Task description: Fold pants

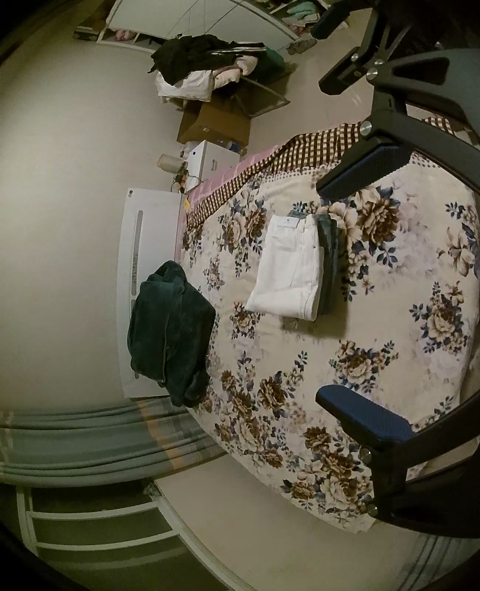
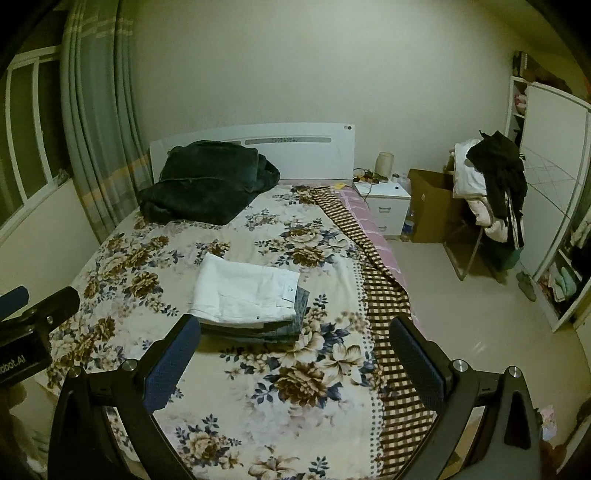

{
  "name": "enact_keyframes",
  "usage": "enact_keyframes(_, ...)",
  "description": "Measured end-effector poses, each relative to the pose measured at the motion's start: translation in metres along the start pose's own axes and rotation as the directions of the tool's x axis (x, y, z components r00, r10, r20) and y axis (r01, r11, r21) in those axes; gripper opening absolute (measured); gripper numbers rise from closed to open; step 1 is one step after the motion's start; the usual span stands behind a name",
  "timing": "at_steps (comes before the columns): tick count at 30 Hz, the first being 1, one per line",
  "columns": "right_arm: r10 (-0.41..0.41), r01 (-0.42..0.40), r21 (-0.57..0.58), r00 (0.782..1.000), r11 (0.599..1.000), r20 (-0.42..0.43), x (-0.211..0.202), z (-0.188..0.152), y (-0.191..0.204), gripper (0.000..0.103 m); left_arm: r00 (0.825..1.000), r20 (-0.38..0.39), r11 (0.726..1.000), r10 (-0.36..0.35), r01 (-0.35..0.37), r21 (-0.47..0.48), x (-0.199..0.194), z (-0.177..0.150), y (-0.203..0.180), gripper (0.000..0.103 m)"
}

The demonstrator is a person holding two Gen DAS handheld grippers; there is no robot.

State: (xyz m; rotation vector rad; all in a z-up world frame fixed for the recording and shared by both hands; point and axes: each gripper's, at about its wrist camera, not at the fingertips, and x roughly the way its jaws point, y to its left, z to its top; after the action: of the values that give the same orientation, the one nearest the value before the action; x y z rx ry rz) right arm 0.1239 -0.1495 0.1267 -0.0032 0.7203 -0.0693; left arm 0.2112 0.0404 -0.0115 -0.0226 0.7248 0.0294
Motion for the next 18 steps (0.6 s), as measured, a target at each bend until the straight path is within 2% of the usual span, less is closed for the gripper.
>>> enact_keyframes(18, -0.017, 0.017, 0.0, 1.0, 1.0, -0.009, -0.023, 0.0, 0.02, 0.103, 1.0, -0.02, 0.999, -0.014, 0.014, 0.038, -0.014, -0.018, 0.013, 0.103)
